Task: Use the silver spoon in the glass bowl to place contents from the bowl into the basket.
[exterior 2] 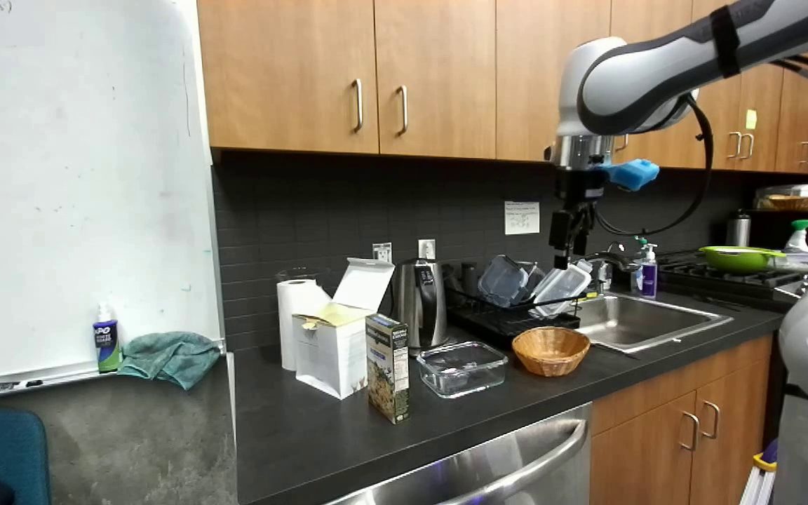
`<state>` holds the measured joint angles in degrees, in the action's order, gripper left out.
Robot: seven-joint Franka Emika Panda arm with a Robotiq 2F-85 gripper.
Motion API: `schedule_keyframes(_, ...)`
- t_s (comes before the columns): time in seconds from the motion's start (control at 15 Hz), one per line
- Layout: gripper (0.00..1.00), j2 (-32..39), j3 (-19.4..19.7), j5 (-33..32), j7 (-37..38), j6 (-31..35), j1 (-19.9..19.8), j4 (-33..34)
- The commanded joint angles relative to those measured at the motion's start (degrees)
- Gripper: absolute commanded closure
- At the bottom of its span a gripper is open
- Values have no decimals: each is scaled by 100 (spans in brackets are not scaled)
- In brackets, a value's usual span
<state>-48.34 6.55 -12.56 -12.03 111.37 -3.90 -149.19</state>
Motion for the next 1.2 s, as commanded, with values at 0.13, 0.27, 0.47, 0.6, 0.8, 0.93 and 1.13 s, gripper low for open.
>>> schedule_keyframes(0.13,0,409,401,-53,-824,649,204,90)
schedule_keyframes(0.27,0,528,511,-16,-1102,841,274,96)
schedule_keyframes(0.47,0,710,638,34,-1455,1131,392,91)
schedule_keyframes(0.6,0,807,693,76,-1692,1283,503,82)
schedule_keyframes(0.8,0,952,755,145,-2027,1460,669,78)
schedule_keyframes(0.93,0,1035,787,199,-2225,1521,778,85)
schedule_keyframes(1.13,0,1172,769,195,-2524,1640,876,78)
